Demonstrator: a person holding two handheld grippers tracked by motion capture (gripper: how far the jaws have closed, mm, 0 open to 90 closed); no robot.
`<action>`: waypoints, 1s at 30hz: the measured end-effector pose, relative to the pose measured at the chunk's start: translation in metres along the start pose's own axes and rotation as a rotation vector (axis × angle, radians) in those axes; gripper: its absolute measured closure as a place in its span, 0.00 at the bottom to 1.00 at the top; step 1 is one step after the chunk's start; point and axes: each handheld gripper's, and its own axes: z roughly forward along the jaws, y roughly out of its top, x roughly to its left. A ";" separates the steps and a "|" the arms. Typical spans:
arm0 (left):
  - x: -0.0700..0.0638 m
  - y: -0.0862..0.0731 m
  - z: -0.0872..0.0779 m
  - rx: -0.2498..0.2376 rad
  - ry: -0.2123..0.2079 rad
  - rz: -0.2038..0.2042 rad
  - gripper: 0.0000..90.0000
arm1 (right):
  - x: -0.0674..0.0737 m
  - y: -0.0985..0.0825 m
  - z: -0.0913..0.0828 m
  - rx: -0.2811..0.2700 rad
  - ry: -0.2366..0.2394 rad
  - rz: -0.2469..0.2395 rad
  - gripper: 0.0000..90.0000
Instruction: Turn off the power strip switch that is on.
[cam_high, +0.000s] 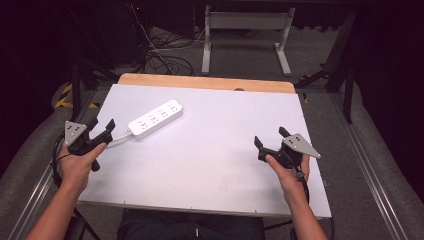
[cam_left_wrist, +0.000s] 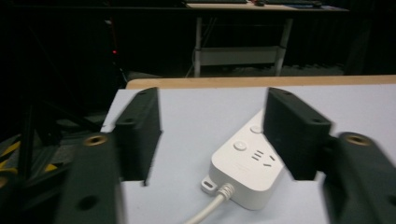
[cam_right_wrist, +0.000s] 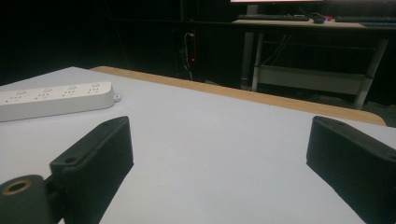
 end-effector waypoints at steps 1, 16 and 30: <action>0.000 0.000 0.000 0.004 -0.014 0.006 0.50 | 0.000 0.000 0.000 0.001 -0.002 -0.001 0.09; 0.002 0.014 0.008 0.075 -0.083 -0.005 1.00 | 0.001 -0.001 0.003 0.020 0.003 -0.002 0.10; -0.011 0.021 0.054 0.285 -0.137 0.057 1.00 | -0.001 0.000 0.005 0.028 0.011 0.000 0.10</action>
